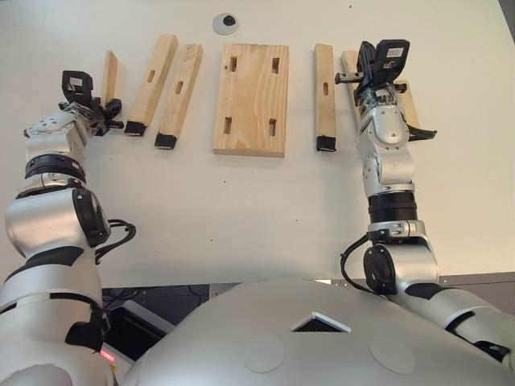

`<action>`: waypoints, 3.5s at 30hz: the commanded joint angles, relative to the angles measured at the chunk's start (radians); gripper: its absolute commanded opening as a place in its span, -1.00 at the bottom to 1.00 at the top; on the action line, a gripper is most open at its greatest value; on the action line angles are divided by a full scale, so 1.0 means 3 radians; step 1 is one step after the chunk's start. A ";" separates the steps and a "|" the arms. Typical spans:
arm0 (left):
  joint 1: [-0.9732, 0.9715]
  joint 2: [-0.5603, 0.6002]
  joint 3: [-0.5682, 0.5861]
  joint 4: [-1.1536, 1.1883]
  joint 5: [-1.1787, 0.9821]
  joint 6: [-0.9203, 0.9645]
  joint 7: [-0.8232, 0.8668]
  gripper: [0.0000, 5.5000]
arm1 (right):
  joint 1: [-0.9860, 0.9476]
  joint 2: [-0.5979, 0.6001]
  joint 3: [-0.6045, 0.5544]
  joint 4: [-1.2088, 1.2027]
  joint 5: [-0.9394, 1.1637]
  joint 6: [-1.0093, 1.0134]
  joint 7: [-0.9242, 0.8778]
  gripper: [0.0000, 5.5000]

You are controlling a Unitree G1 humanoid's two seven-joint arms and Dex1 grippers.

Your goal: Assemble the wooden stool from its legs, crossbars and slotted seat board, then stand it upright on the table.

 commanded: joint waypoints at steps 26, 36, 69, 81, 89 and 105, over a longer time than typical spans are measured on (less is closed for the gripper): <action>0.0515 -0.0685 -0.1341 -0.2841 0.1954 -0.1863 0.1752 -0.87 | -0.0925 0.0585 -0.1203 -0.0822 0.3466 0.2815 0.0173 -0.42; 0.0619 -0.0658 -0.1641 -0.2849 0.2308 -0.1926 0.1964 -0.87 | -0.0879 0.0449 -0.1164 -0.0634 0.3489 0.2663 -0.0059 -0.40; 0.0784 -0.0698 -0.2030 -0.2914 0.2540 -0.1920 0.2094 -0.87 | -0.0850 0.0323 -0.1258 -0.0184 0.3175 0.2452 -0.0205 -0.62; 0.0762 -0.0743 -0.1997 -0.2832 0.2516 -0.1854 0.2115 -0.69 | -0.0870 0.0248 -0.1169 -0.0227 0.2923 0.2229 -0.0140 -0.75; 0.0830 -0.0882 -0.2010 -0.2633 0.2368 -0.1628 0.1955 -0.51 | -0.0728 0.0065 -0.1161 -0.0307 0.2230 0.1530 -0.0275 -0.86; 0.0900 -0.0929 -0.1933 -0.2537 0.2213 -0.1477 0.1946 -0.51 | -0.0044 0.0170 -0.0771 -0.1059 0.1849 0.1442 -0.0198 -0.86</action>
